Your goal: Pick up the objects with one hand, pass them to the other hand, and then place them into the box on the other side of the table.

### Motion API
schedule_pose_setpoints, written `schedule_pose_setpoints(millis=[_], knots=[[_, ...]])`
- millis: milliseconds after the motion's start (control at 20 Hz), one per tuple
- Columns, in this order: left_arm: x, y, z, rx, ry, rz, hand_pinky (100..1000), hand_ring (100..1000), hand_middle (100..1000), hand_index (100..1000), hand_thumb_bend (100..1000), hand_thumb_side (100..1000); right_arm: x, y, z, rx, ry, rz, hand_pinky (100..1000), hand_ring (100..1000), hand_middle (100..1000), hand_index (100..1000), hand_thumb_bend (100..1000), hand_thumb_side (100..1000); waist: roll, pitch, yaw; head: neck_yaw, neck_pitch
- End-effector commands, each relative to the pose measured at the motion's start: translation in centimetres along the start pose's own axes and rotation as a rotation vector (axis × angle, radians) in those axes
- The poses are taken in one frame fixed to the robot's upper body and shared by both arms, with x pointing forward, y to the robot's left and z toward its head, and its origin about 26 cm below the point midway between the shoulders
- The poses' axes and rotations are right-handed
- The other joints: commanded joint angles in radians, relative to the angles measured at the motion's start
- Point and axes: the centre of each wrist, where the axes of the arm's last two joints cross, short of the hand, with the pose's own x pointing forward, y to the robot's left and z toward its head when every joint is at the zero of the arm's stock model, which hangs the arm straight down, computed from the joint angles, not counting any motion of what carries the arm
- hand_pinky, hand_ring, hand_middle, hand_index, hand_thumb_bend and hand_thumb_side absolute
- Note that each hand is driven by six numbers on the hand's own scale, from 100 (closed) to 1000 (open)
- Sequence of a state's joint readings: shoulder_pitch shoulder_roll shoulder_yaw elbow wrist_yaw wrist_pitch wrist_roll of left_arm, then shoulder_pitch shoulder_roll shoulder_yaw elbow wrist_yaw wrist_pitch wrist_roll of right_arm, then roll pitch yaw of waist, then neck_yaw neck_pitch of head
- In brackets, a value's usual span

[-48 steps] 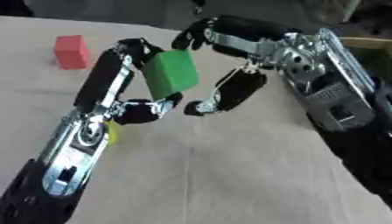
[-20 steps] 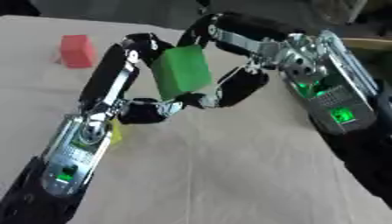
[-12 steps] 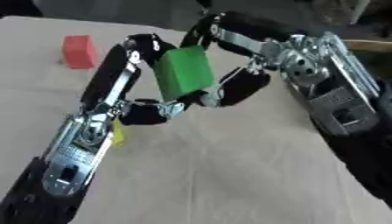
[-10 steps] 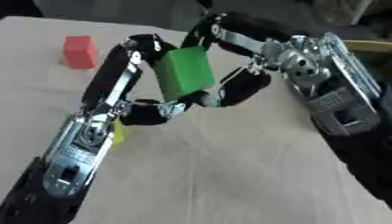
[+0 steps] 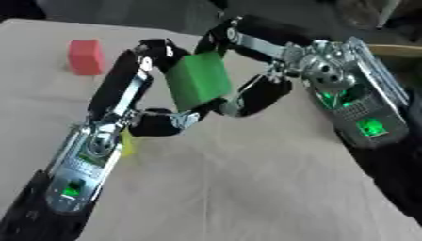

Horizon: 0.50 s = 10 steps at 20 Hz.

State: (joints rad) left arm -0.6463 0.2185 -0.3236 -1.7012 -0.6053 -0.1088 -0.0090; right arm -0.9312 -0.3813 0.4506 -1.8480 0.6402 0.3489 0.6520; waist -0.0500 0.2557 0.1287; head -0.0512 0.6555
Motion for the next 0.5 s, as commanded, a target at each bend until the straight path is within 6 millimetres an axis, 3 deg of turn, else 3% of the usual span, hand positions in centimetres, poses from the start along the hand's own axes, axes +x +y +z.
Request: schedule_pose_setpoints(millis=[50, 400, 500], knots=[[0.5, 0.59, -0.48, 0.019, -0.025, -0.01, 578, 569, 527, 596, 155, 100, 0.36, -0.74, 0.34, -0.037, -0.02, -0.006, 852, 737, 589, 637, 307, 100, 0.004, -0.018, -0.002, -0.007, -0.005], [0.26, 0.62, -0.3, 0.05, 0.002, -0.042, 652, 676, 643, 750, 421, 100, 0.3, -0.86, 0.59, -0.067, -0.01, -0.034, 844, 719, 549, 590, 298, 100, 0.005, -0.017, -0.001, -0.015, 0.004], [0.11, 0.61, -0.19, 0.061, 0.014, -0.06, 672, 709, 682, 799, 483, 150, 0.22, -0.92, 0.68, -0.069, -0.005, -0.035, 843, 717, 548, 588, 299, 100, 0.006, -0.017, 0.0, -0.016, 0.005]])
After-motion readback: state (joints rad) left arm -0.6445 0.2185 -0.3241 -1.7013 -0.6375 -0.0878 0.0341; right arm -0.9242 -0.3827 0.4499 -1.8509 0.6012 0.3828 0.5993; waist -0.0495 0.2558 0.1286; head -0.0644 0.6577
